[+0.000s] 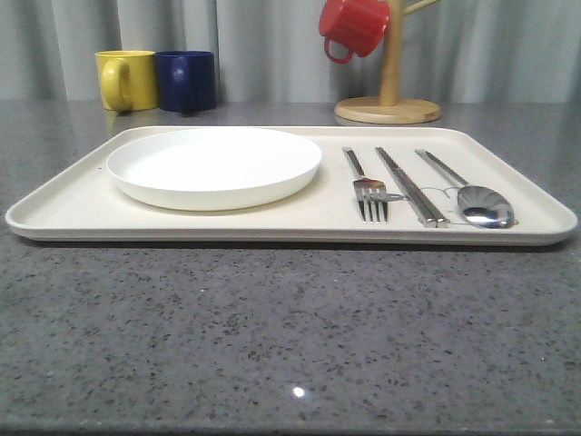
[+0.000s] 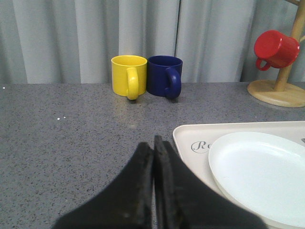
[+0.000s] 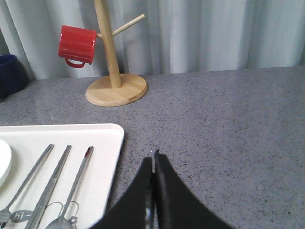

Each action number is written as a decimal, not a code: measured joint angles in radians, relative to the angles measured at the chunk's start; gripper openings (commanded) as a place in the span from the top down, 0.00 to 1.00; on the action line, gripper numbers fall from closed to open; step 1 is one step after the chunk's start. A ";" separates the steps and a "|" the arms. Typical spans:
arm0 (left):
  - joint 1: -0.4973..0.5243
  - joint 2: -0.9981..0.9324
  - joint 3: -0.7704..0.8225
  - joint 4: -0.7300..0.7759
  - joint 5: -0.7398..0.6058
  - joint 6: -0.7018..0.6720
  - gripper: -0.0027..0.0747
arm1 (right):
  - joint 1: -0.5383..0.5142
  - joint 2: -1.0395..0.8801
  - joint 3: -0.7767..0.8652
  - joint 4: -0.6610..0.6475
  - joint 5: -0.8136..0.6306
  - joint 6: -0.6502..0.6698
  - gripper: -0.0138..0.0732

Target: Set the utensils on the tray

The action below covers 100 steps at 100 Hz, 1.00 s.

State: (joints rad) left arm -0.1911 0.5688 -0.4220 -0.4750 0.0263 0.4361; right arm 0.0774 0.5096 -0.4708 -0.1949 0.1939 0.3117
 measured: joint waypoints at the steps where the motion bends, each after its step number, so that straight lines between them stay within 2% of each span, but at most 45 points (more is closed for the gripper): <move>1: 0.000 0.000 0.000 0.000 0.000 0.000 0.99 | 0.000 0.000 0.000 0.000 0.000 0.000 0.92; 66: 0.000 0.000 0.000 0.000 0.000 0.000 0.99 | 0.000 -0.011 0.007 0.000 -0.002 0.000 0.92; 84: 0.000 0.000 0.000 0.000 0.000 0.000 0.99 | -0.004 -0.134 0.079 0.052 -0.006 -0.066 0.92; 100: 0.000 0.000 0.000 0.000 0.000 0.000 0.99 | -0.050 -0.283 0.178 0.127 -0.013 -0.137 0.92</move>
State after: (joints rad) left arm -0.1911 0.5688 -0.4220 -0.4750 0.0263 0.4361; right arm 0.0276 0.2271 -0.2931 -0.0677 0.1807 0.1745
